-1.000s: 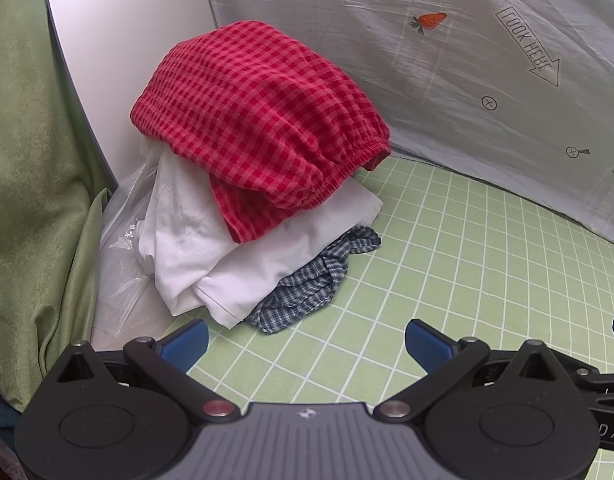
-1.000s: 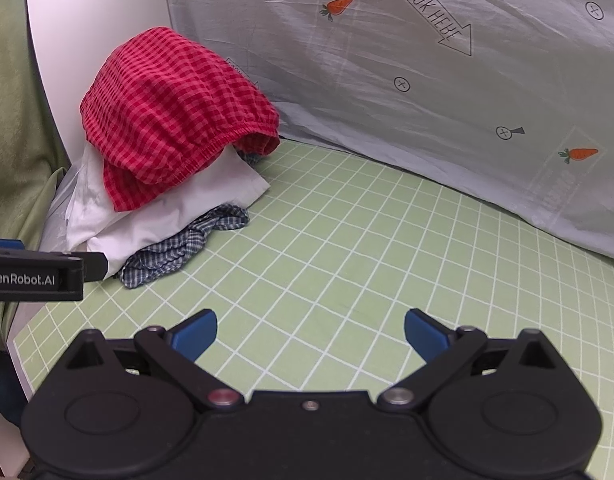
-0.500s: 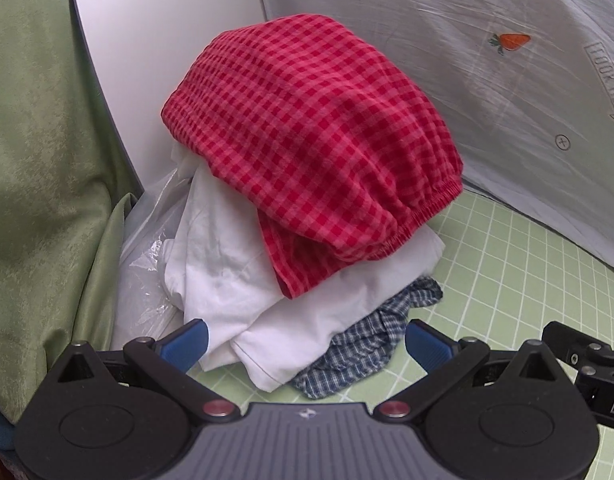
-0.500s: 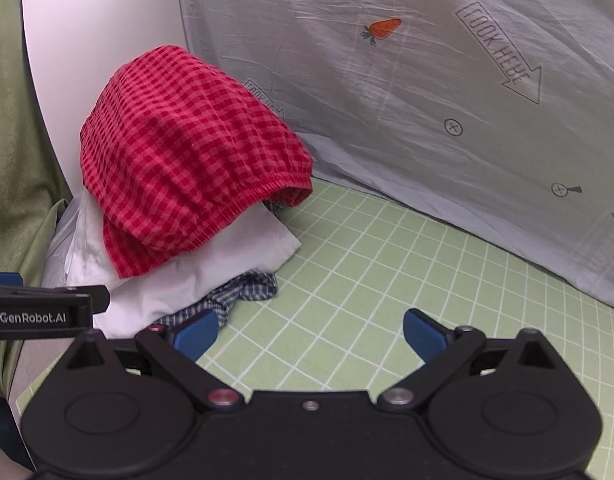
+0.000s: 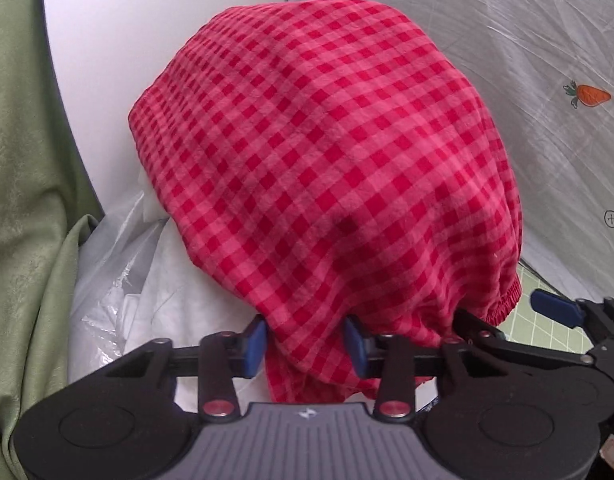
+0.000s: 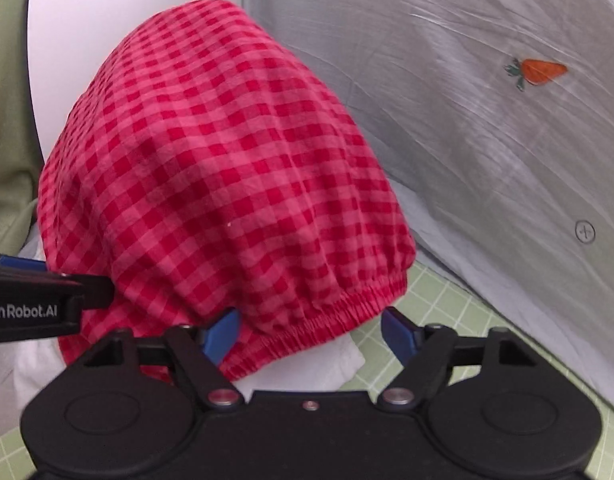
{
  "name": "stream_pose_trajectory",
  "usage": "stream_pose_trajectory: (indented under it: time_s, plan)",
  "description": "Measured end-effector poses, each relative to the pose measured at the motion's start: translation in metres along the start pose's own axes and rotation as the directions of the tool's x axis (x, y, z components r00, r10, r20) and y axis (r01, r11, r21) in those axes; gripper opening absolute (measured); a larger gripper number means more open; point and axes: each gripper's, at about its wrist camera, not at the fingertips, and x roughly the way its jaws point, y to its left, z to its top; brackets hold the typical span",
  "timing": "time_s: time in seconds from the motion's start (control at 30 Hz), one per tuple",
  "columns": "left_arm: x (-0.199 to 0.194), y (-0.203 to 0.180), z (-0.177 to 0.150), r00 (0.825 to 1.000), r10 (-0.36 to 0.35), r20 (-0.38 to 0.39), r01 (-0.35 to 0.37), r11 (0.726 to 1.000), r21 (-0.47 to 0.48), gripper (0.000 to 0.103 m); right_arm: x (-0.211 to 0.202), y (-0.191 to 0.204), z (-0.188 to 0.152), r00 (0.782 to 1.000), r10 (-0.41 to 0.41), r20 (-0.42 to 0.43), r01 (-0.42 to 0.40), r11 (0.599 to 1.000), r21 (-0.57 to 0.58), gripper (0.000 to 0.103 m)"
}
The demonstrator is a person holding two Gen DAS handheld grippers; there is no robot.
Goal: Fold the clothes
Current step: 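Reach both tools to the red gingham shorts and close on the waistband, then lift the red shorts off the pile with both tools and lay them on the mat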
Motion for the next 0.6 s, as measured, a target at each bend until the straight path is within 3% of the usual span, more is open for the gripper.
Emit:
stream_pose_trajectory:
  time_s: [0.03, 0.07, 0.13, 0.2, 0.33, 0.6]
  plan:
    - [0.001, -0.001, 0.0, 1.0, -0.002, 0.001, 0.002, 1.0, 0.004, 0.015, 0.002, 0.0, 0.0, 1.0, 0.023, -0.004, -0.023, 1.0, -0.011, 0.046]
    - [0.001, -0.001, 0.0, 1.0, -0.004, 0.002, 0.004, 1.0, 0.007, 0.01, 0.004, 0.0, 0.0, 0.999, 0.051, -0.011, -0.051, 0.999, -0.017, 0.039]
    - [0.001, -0.003, -0.002, 1.0, -0.011, 0.003, 0.011, 1.0, 0.01, 0.005, 0.004, 0.0, -0.002, 0.996, 0.093, -0.015, -0.093, 0.995, -0.028, 0.012]
    - [-0.002, -0.004, -0.003, 1.0, -0.016, 0.006, 0.016, 1.0, 0.008, 0.003, -0.002, -0.001, -0.007, 0.994, 0.108, -0.007, -0.108, 0.994, -0.035, 0.002]
    - [-0.014, -0.005, -0.006, 1.0, -0.017, 0.018, 0.017, 1.0, 0.007, 0.002, -0.027, -0.011, -0.022, 0.995, 0.102, 0.018, -0.102, 0.995, -0.005, 0.0]
    - [-0.067, -0.038, -0.05, 0.996, -0.085, 0.012, 0.084, 0.994, 0.073, 0.002, -0.11, -0.053, -0.076, 0.998, 0.007, 0.06, -0.014, 0.994, 0.113, 0.0]
